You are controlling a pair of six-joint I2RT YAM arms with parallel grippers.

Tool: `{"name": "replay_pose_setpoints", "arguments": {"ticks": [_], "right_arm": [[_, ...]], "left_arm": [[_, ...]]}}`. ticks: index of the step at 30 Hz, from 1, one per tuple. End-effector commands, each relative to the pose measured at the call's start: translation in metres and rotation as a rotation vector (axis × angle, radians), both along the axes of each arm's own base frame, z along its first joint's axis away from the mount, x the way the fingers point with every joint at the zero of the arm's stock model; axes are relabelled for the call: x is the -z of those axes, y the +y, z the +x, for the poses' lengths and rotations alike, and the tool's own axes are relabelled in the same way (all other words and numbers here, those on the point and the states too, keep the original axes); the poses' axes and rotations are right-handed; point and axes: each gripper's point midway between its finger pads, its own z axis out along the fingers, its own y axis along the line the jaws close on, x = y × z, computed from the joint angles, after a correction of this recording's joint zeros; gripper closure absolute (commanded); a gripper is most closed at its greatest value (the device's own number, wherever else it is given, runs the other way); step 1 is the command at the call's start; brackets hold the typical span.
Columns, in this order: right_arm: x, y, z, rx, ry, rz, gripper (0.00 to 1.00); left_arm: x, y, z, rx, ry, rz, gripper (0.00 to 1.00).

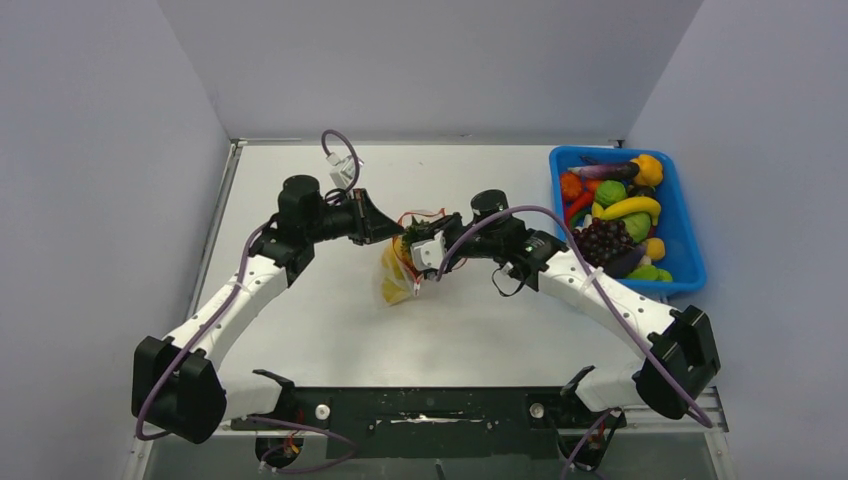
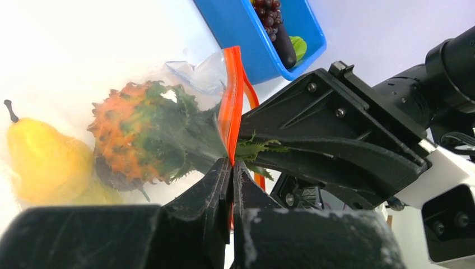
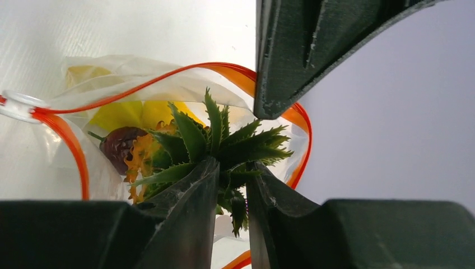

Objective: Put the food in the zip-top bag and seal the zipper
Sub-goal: Place the fake fruit in the zipper food storage bag.

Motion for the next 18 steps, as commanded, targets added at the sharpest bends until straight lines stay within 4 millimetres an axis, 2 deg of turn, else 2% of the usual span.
{"name": "replay_pose_setpoints", "arguments": {"ticks": [1,5,9,11,12,14,18], "right_arm": [[0.003,0.005,-0.003,-0.004,-0.053,-0.024,0.76],[0.007,0.009,-0.003,0.013,-0.027,0.008,0.77],[-0.001,0.011,0.010,0.110,0.016,0.113,0.82],[-0.001,0.011,0.015,0.151,0.065,0.158,0.82],[0.000,0.011,0.017,0.175,0.090,0.176,0.82],[0.001,0.011,0.022,0.226,0.145,0.216,0.83],[-0.005,0.008,0.032,0.312,0.268,0.337,0.83]], "left_arm": [[-0.043,-0.003,0.009,0.015,-0.116,-0.061,1.00],[-0.052,-0.005,0.014,0.008,-0.119,-0.080,1.00],[-0.054,0.003,0.016,-0.038,-0.179,-0.053,0.76],[-0.059,0.013,0.017,-0.097,-0.254,-0.031,0.68],[-0.056,0.019,0.015,-0.127,-0.285,-0.017,0.65],[-0.066,0.032,0.007,-0.185,-0.391,-0.006,0.60],[-0.071,0.046,-0.015,-0.216,-0.603,0.045,0.57]]}}
